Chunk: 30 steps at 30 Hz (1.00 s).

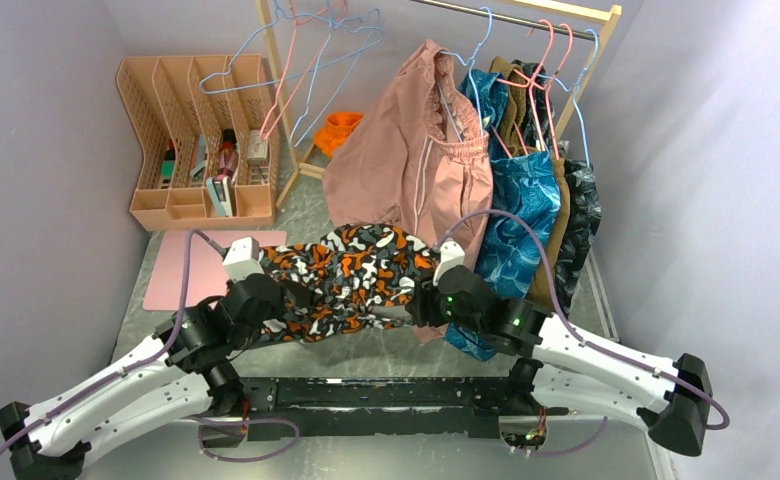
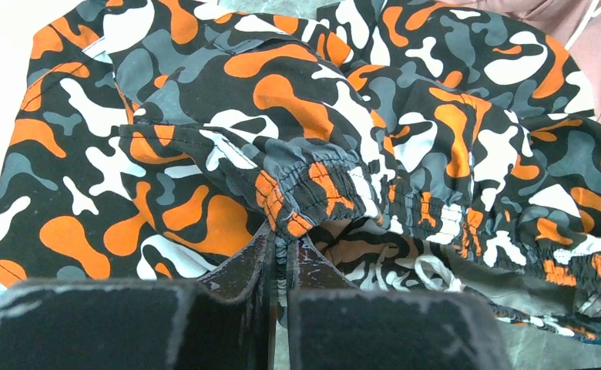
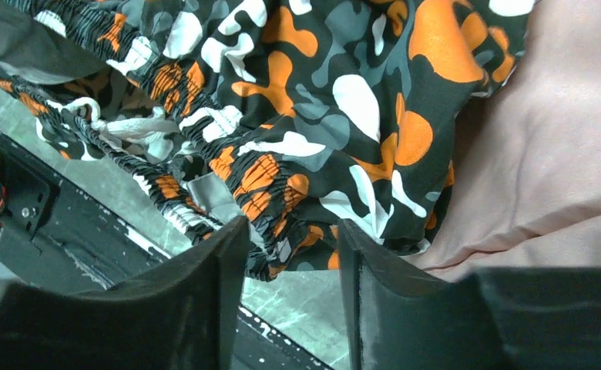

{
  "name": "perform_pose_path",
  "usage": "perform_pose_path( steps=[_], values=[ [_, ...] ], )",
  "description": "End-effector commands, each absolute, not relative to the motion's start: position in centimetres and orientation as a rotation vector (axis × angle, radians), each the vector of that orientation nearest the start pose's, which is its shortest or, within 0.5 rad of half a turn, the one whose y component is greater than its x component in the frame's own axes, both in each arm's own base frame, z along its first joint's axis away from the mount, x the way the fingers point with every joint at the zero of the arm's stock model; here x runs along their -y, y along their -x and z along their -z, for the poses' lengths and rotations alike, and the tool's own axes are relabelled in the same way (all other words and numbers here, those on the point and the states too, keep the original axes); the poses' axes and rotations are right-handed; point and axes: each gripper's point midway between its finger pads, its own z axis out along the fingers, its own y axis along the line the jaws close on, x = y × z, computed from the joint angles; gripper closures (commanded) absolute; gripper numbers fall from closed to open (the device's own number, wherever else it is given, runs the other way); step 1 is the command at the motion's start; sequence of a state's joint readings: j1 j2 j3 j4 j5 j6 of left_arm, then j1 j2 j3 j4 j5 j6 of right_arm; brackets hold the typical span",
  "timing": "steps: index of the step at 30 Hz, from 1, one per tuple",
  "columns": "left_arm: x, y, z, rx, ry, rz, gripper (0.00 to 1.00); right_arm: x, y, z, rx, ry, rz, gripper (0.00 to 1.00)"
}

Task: Place the shorts on the hanger
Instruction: Adjust the shorts at the center of the board.

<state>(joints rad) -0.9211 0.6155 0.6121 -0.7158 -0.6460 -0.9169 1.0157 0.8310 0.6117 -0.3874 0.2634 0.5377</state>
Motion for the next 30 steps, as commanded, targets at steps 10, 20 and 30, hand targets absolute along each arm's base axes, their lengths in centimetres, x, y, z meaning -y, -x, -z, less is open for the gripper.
perform_pose_path(
  steps=[10,20,30],
  values=[
    [12.8,-19.6,-13.0,-2.175,0.305,0.257,0.93,-23.1,-18.1,-15.8,-2.203,0.459,-0.503,0.37],
    [12.6,-19.5,-13.2,-2.157,0.320,0.277,0.93,-24.0,-16.9,-13.7,-2.272,0.688,-0.406,0.35],
    [12.5,-19.5,-13.2,-2.162,0.322,0.263,0.93,-23.9,-15.1,-10.6,-2.331,0.813,-0.145,0.35]
  ],
)
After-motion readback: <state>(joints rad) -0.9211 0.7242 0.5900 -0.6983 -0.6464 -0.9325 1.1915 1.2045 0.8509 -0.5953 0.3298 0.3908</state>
